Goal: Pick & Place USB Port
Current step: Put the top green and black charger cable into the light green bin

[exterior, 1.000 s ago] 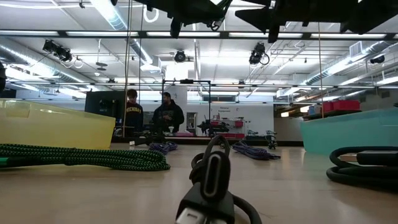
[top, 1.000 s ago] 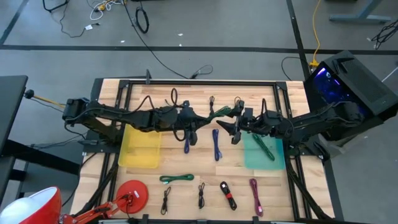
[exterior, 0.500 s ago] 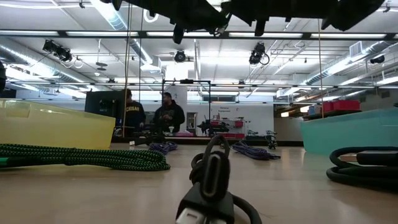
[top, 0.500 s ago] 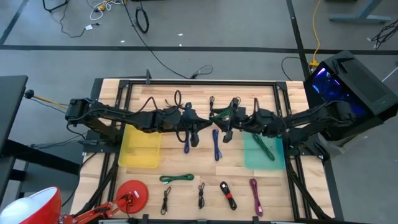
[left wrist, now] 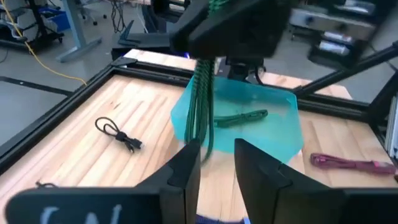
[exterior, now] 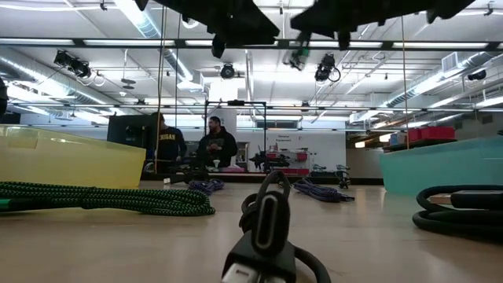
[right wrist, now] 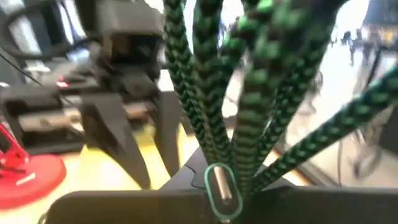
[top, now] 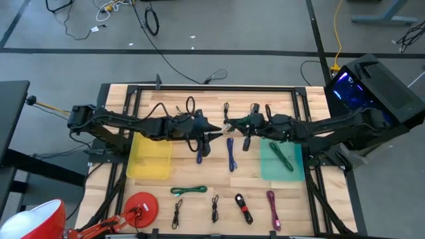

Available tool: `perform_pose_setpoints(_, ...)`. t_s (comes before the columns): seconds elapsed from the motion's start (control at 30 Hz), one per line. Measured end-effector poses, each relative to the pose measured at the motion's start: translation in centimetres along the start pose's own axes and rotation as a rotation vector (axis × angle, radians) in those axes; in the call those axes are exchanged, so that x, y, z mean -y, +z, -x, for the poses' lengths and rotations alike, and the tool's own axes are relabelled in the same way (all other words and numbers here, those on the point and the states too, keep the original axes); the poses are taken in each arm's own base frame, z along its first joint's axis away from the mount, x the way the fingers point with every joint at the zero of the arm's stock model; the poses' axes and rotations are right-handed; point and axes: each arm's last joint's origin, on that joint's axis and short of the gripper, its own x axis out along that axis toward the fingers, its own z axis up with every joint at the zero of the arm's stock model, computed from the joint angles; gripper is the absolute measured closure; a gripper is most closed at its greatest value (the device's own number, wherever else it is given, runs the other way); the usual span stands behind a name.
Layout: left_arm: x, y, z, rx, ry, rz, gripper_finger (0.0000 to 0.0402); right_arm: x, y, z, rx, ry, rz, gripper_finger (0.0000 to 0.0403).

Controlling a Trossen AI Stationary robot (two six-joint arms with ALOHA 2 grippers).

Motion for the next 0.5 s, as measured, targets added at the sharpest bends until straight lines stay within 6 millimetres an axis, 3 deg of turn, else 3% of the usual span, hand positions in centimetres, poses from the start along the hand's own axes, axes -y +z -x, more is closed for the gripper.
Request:
perform_pose_setpoints(0.17, -0.4, 0.0, 1.2, -0.071, 0.043, -0.02, 0.0298, 0.6, -1.0, 2.9, -0.248, -0.02, -0.087, 0.0387)
perform_pose_setpoints(0.37, -0.9, -0.2, 2.6, -0.148, 0.097, -0.016, 0.0297, 1.4, -3.3, 8.1, -0.597, -0.217, -0.225, 0.0388)
perform_pose_setpoints(0.5, -1.0, -0.4, 3.0, -0.186, 0.12, -0.014, 0.0297, 1.3, -3.8, 10.9, -0.697, -0.268, -0.35, 0.0388)
